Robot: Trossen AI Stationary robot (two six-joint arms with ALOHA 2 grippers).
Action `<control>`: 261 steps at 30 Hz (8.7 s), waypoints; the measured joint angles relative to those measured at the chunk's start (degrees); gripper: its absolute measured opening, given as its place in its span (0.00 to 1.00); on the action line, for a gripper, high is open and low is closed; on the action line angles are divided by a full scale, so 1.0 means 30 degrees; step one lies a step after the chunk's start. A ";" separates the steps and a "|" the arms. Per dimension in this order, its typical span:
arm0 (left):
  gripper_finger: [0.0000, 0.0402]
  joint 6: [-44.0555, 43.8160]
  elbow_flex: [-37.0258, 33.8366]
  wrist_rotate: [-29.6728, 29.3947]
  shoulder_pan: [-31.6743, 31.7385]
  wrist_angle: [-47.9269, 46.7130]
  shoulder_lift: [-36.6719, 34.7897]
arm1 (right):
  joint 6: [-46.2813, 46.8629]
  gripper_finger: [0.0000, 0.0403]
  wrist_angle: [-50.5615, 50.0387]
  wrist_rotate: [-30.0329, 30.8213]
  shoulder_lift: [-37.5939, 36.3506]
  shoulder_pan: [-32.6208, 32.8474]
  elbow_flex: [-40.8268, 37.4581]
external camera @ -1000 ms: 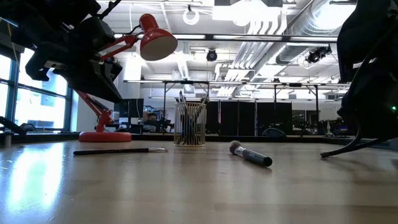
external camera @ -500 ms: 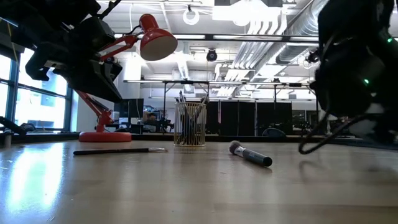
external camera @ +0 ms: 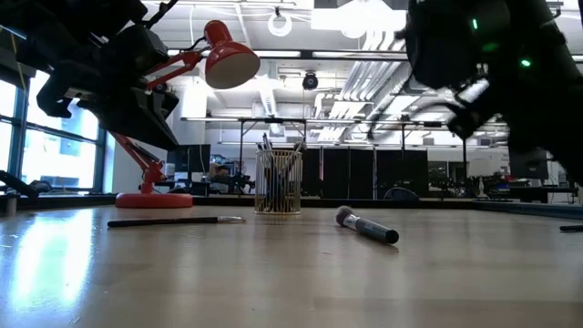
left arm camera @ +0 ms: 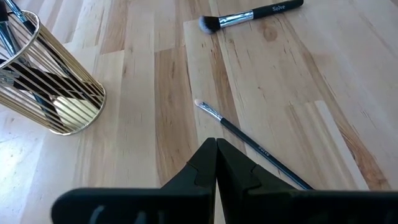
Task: Put items in baskets/containers
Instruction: Put the black eyeshadow brush into the gold pen holder
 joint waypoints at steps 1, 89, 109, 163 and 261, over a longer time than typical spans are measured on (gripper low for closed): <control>0.00 -0.0069 -0.0004 0.0021 0.0000 0.0000 0.0000 | 0.1625 0.00 0.0086 0.0466 -0.0213 0.0080 0.0209; 0.00 -0.0294 0.0000 0.0568 -0.0007 -0.0160 -0.0006 | 0.6426 0.07 0.6993 -0.5254 -0.6820 0.1853 -0.5151; 0.00 -0.0338 -0.0006 0.0809 0.0000 0.0222 -0.0006 | 0.8607 0.00 0.3650 1.2639 -1.8795 0.1004 -0.5151; 0.00 -0.0797 -0.0006 -0.0248 0.0000 0.2074 0.0007 | 1.6701 0.22 1.2225 -0.0161 -1.6242 -0.8640 -1.4032; 0.00 -0.0833 -0.0006 -0.0204 0.0000 0.1974 0.0007 | -1.2922 0.02 0.9533 0.5011 0.0160 -0.6715 0.7430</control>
